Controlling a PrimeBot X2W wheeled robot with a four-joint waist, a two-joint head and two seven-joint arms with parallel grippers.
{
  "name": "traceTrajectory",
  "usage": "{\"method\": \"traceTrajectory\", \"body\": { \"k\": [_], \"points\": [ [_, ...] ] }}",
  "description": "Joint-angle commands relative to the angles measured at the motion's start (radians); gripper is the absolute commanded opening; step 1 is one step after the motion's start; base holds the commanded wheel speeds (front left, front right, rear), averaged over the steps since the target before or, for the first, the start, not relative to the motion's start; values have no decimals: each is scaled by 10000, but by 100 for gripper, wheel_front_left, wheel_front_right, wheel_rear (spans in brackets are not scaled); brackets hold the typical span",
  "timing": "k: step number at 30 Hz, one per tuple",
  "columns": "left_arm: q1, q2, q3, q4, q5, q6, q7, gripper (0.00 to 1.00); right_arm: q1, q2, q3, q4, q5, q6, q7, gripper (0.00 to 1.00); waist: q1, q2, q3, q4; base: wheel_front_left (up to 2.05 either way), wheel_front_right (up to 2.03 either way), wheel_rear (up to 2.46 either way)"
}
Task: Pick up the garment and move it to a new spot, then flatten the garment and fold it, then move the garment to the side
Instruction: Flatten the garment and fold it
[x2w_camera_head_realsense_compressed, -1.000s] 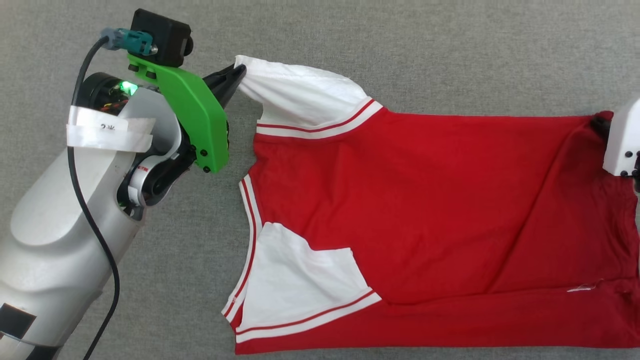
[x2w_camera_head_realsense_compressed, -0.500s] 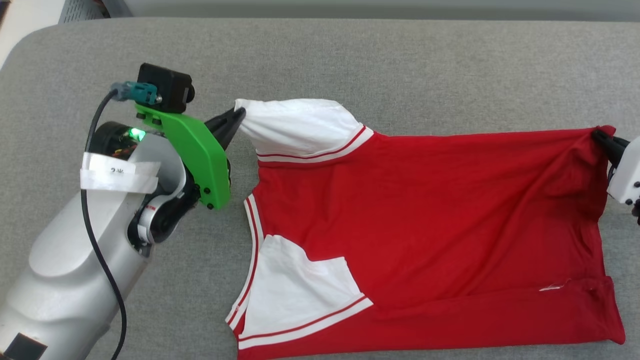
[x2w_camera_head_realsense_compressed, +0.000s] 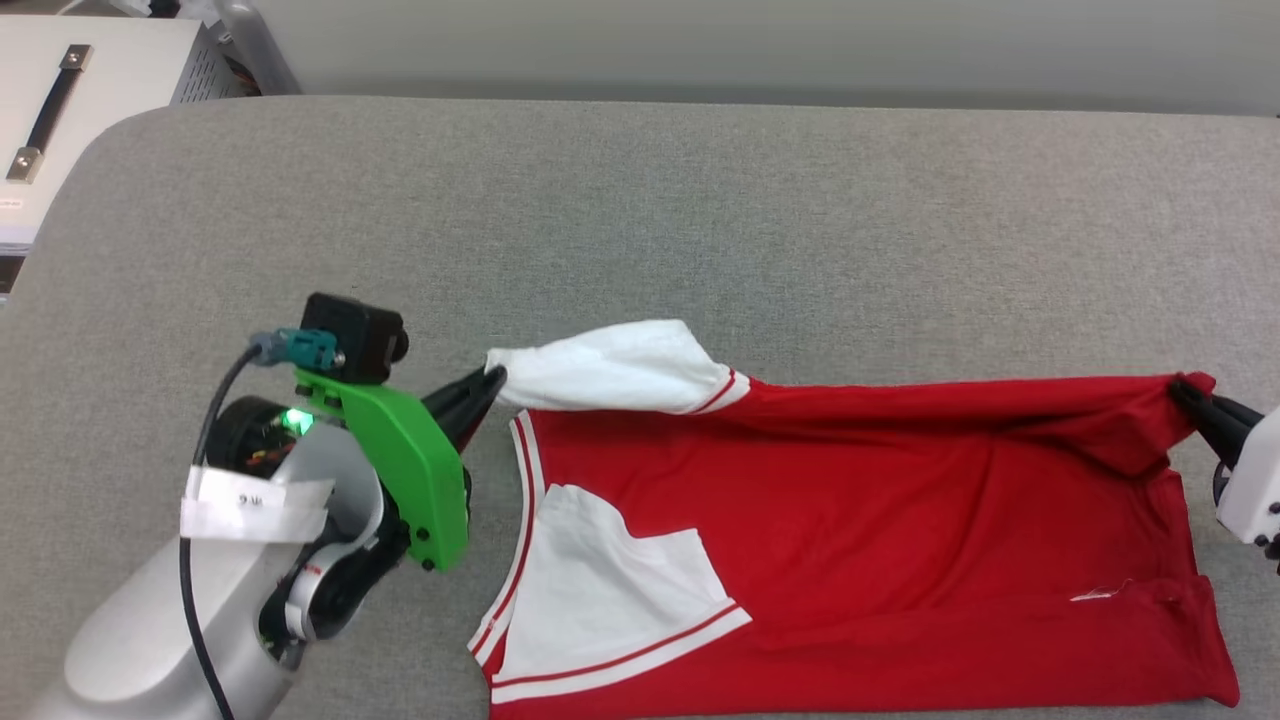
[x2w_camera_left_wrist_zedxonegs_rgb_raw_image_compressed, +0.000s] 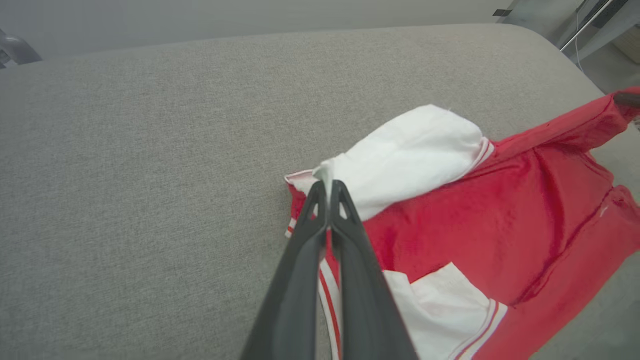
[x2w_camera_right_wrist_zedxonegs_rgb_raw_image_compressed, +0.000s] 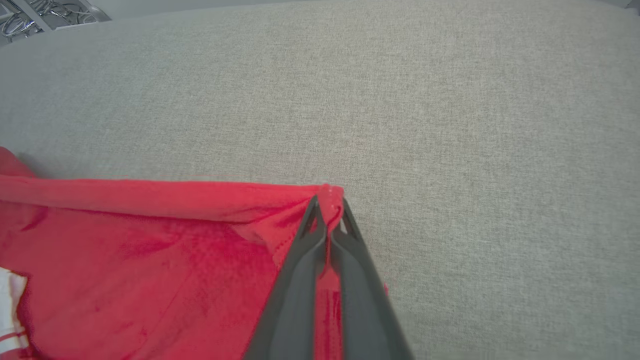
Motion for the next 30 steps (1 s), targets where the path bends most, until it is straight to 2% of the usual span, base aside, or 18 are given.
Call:
{"method": "traceTrajectory", "body": {
  "k": [1, 6, 16, 30],
  "points": [
    [318, 113, -48, -129, -99, 119, -56, 0, 237, -108, 66, -69, 127, -9, -121, 0, 1, 0, -90, 51, 0, 0, 0],
    [1200, 365, -258, -600, -197, 338, -25, 0, 914, -535, 457, -289, 274, -9, -252, 0, 1, 0, -289, 118, 0, 0, 0],
    [2360, 649, -853, -846, -249, 487, 214, 0, 1861, -1011, 1134, -705, 410, -9, -13, 0, 1, 0, -466, 156, 0, 0, 0],
    [2480, 271, -1765, 209, 273, 153, 367, 0, 2320, -1281, 1667, -706, 203, -9, 894, 0, 1, 0, -221, 88, 0, 0, 0]
  ]
}}
